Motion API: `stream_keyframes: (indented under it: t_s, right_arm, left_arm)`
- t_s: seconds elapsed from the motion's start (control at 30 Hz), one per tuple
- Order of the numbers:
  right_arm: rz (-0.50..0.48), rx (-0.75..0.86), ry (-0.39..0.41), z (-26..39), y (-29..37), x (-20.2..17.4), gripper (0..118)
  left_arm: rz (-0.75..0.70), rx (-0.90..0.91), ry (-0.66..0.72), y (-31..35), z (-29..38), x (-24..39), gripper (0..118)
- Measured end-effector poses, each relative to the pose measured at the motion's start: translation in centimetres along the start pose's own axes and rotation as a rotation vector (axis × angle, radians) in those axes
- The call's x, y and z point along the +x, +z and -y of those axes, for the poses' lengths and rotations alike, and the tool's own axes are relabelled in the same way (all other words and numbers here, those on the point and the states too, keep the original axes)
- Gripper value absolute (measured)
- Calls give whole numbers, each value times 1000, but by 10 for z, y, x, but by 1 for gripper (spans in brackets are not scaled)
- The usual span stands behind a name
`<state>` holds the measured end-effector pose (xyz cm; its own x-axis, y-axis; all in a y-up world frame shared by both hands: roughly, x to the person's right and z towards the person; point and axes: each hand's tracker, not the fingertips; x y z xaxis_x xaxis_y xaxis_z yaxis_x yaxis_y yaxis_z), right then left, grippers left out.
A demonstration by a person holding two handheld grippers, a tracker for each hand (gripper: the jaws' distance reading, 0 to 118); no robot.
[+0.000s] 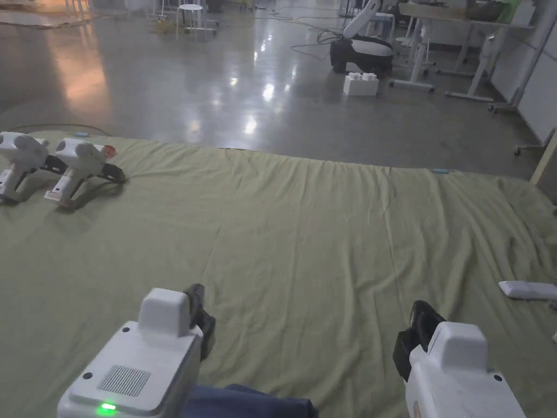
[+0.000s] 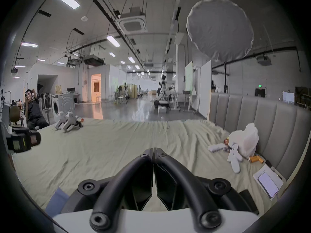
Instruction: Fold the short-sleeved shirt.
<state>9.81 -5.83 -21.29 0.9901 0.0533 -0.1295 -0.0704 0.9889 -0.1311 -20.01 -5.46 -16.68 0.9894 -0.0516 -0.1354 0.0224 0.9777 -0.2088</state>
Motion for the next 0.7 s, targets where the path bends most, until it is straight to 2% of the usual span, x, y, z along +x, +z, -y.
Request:
stream_keyframes:
  t_s: [0.2,0.43,0.63,0.7]
  right_arm:
    - [19,74,-3,-14,1,-8,0]
    - [37,90,-7,-16,7,-4,0]
    - [-21,-52,30,16,24,-16,0]
    - [-99,-132,17,36,28,-32,0]
  left_arm:
    - [-119,155,-38,6,-11,-4,1]
    - [-140,112,61,3,-7,-20,1]
    - [-162,78,57,9,5,-51,1]
    - [-161,53,81,12,12,-64,1]
